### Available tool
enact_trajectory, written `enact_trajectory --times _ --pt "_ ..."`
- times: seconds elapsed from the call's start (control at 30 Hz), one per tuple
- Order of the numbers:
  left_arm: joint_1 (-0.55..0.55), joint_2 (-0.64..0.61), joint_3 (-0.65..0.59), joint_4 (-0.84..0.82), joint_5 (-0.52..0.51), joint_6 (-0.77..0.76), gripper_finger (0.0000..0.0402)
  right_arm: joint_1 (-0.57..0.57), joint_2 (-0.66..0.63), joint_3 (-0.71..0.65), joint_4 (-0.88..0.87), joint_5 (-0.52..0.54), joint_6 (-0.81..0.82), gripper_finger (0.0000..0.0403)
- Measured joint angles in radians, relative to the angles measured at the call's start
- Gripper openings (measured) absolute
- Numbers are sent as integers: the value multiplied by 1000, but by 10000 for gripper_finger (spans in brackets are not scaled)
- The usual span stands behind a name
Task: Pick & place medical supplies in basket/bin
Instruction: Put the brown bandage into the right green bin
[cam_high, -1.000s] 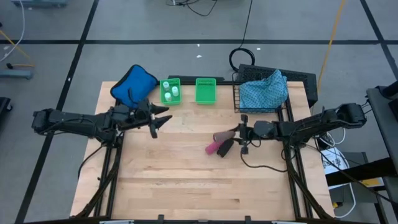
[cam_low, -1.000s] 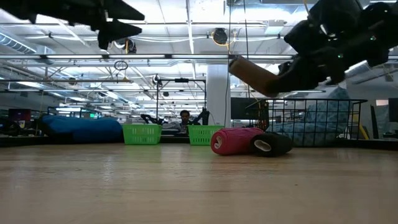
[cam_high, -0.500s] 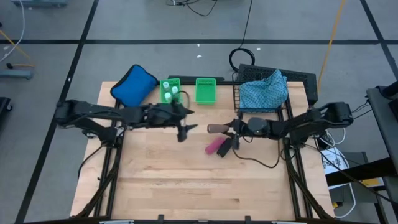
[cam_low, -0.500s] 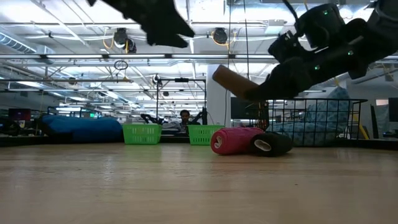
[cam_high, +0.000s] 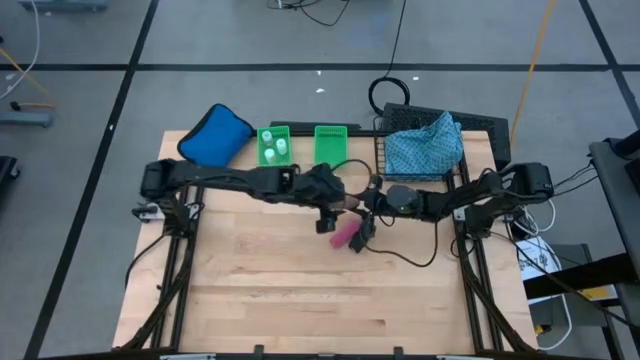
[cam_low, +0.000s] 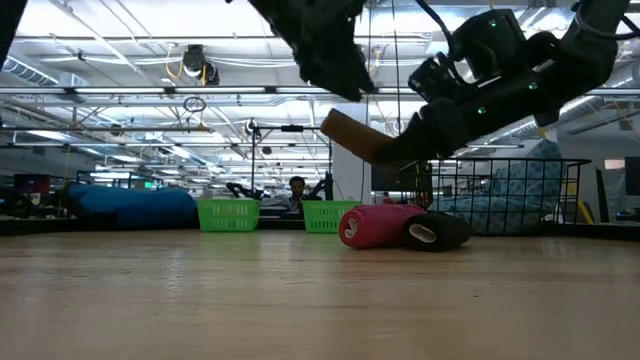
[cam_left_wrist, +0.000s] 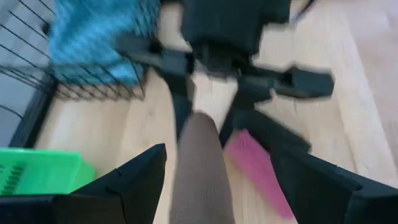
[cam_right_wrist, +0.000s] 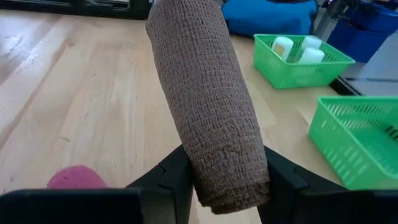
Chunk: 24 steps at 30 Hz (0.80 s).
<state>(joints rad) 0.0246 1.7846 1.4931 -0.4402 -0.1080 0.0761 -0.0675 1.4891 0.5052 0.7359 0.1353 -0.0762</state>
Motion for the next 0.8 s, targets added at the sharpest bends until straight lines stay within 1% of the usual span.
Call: enact_trajectory --times 0.2,0.43,0.7,0.8 --pt "2 63 34 -33 7 24 299 -1 -1 38 -27 -1 -60 123" --pt "22 62 36 -101 3 -8 298 4 -28 39 -18 -5 -99 123" --pt "35 62 36 -119 3 -27 298 5 -54 39 -32 -7 -95 123" --pt "34 62 36 -119 4 -27 284 11 -54 39 -36 -7 -99 123"
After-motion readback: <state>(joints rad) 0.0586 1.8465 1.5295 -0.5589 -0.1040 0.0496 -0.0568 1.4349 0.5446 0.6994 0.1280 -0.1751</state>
